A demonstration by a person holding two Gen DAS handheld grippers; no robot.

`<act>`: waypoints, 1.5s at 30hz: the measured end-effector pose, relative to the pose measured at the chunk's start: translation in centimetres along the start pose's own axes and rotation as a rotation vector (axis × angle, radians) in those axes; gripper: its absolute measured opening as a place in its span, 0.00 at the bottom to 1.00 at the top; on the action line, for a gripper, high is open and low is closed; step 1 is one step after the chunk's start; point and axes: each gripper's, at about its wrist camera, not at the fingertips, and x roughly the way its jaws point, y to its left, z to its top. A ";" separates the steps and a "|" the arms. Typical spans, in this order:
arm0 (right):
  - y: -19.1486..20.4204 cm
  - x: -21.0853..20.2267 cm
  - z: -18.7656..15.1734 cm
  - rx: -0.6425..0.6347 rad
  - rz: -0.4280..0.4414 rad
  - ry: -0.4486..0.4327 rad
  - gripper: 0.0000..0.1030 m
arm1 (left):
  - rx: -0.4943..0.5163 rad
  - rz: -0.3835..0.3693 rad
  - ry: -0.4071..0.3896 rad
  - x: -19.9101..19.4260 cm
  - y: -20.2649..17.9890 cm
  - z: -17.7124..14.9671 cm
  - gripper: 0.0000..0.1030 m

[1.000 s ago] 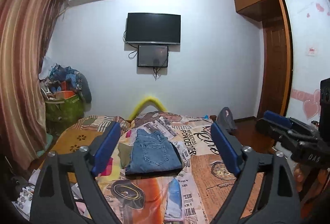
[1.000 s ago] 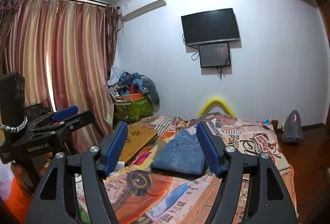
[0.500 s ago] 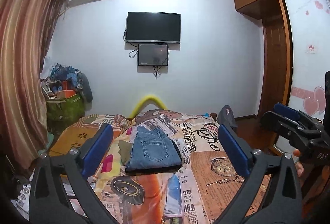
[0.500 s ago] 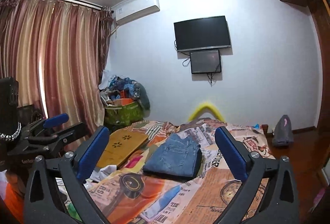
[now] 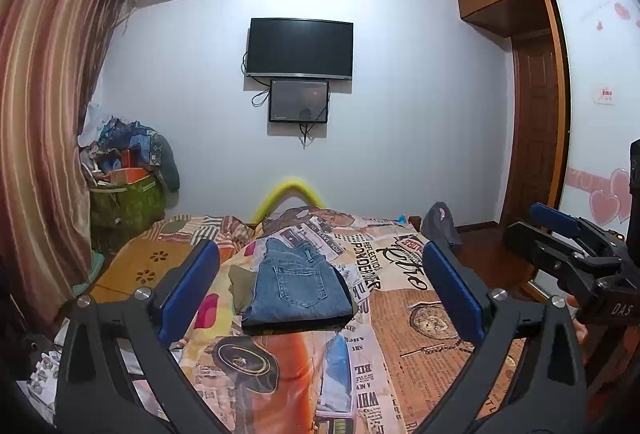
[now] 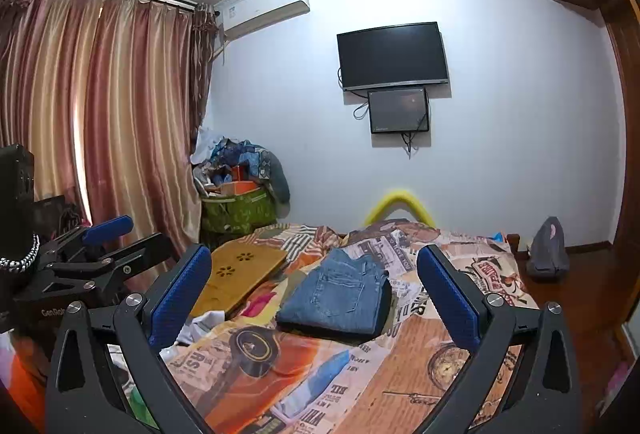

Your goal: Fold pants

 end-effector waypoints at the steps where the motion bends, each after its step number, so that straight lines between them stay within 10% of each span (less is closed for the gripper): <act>1: 0.0 0.0 0.0 0.000 -0.001 0.001 0.99 | -0.001 -0.001 0.001 0.0 0.0 0.0 1.00; 45: -0.3 -0.2 0.0 0.004 -0.008 0.021 0.99 | -0.015 -0.026 0.022 0.7 -0.1 -0.5 1.00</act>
